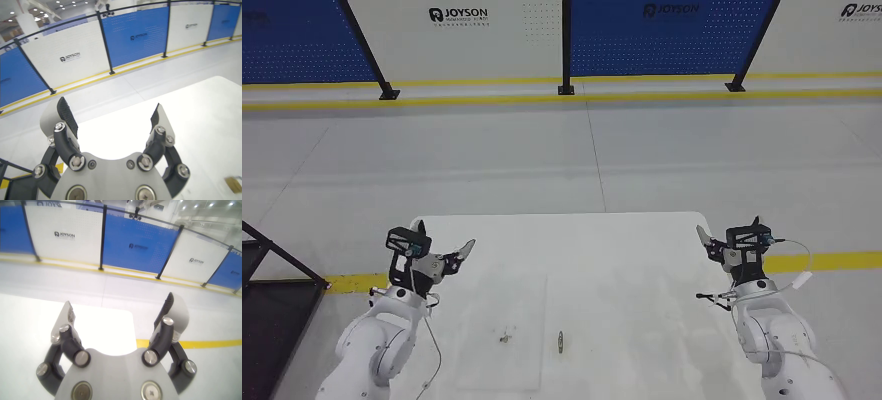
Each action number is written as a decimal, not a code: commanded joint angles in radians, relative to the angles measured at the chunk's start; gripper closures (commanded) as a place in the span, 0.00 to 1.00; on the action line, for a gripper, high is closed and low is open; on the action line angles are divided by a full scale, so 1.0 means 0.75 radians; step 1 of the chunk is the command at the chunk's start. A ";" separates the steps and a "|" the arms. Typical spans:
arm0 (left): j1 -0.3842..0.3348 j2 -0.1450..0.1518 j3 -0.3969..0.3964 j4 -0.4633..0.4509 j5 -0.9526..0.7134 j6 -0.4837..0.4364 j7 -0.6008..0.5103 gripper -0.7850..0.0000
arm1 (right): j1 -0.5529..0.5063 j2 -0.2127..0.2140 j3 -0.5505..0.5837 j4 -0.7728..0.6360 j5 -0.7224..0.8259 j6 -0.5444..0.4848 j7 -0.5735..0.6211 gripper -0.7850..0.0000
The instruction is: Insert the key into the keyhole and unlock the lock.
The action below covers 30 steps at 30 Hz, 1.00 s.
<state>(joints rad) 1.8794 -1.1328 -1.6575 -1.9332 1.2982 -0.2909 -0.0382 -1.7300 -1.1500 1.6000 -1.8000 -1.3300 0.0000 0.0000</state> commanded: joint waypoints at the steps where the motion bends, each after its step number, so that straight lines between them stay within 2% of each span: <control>1: 0.125 0.008 -0.038 -0.070 -0.018 -0.153 -0.052 0.00 | 0.000 0.000 0.000 0.000 0.000 0.000 0.000 0.00; 3: 0.233 0.017 -0.057 -0.135 -0.027 -0.287 -0.128 0.00 | 0.000 0.000 0.000 0.000 0.000 0.000 0.000 0.00; 6: 0.352 0.021 -0.067 -0.214 -0.042 -0.353 -0.242 0.00 | 0.000 0.000 0.000 0.000 0.000 0.000 0.000 0.00; 9: 0.415 0.022 -0.048 -0.270 -0.096 -0.348 -0.408 0.00 | 0.000 0.000 0.000 0.000 0.000 0.000 0.000 0.00; 11: 0.424 0.021 -0.022 -0.290 -0.132 -0.301 -0.526 0.00 | 0.000 0.000 0.000 0.000 0.000 0.000 0.000 0.00; 14: 0.381 0.020 0.028 -0.283 -0.296 -0.229 -0.754 0.00 | 0.000 0.000 0.000 0.000 0.000 0.000 0.000 0.00; 16: 0.316 0.020 0.068 -0.258 -0.379 -0.174 -0.906 0.00 | 0.000 0.000 0.000 0.000 0.000 0.000 0.000 0.00; 20: 0.172 0.017 0.166 -0.171 -0.481 -0.066 -1.090 0.00 | 0.000 0.000 0.000 0.000 0.000 0.000 0.000 0.00; 24: 0.067 0.015 0.248 -0.106 -0.458 0.000 -1.177 0.04 | 0.000 0.000 0.000 0.000 0.000 0.000 0.000 0.00; 27: 0.030 0.013 0.302 -0.063 -0.433 0.041 -1.190 0.03 | 0.000 0.000 0.000 0.000 0.000 0.000 0.000 0.00; 30: 0.008 0.011 0.349 -0.027 -0.393 0.078 -1.189 0.09 | 0.000 0.000 0.000 0.000 0.000 0.000 0.000 0.00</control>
<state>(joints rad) 1.8891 -1.1244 -1.4071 -1.9608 0.9920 -0.2376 -0.9318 -1.7300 -1.1500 1.6000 -1.8000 -1.3300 0.0000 0.0000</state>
